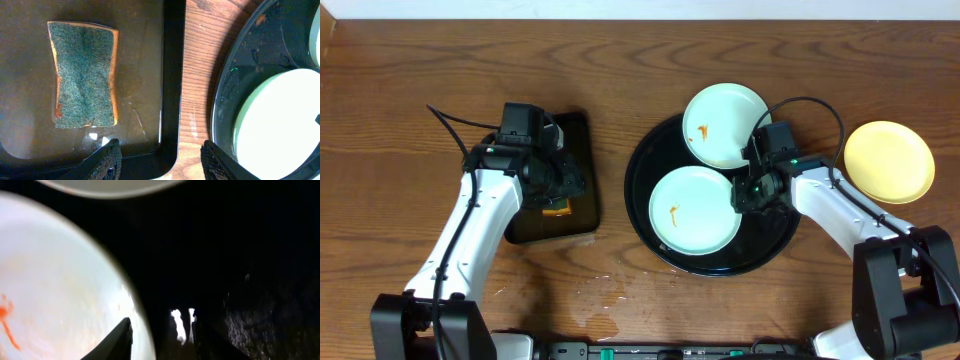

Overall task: Clean dirty plates on tray and stack at the side
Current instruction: 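Grasp the sponge in the black tray with left gripper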

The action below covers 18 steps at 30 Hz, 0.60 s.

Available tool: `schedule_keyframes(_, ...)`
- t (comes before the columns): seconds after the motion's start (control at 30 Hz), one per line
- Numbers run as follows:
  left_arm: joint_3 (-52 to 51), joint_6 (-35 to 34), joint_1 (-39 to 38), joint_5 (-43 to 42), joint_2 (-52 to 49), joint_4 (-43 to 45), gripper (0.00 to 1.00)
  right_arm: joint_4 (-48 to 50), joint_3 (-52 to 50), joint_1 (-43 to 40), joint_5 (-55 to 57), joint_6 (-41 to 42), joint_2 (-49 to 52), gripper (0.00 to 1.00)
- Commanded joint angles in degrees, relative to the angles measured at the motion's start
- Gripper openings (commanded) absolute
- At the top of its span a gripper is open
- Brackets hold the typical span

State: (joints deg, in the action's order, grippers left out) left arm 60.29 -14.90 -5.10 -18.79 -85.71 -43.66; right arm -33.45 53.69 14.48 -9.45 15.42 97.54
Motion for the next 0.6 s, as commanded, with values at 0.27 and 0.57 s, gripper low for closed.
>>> schedule_keyframes(0.27, 0.9, 1.6, 0.0, 0.9, 0.3, -0.7, 0.53, 2.3, -2.5, 2.3, -1.6, -3.8, 0.6, 0.25)
schedule_keyframes(0.57, 0.9, 2.0, 0.0, 1.9, 0.3, -1.2, 0.53, 3.8, -5.0, 2.4, 3.1, -0.9, 0.6, 0.01)
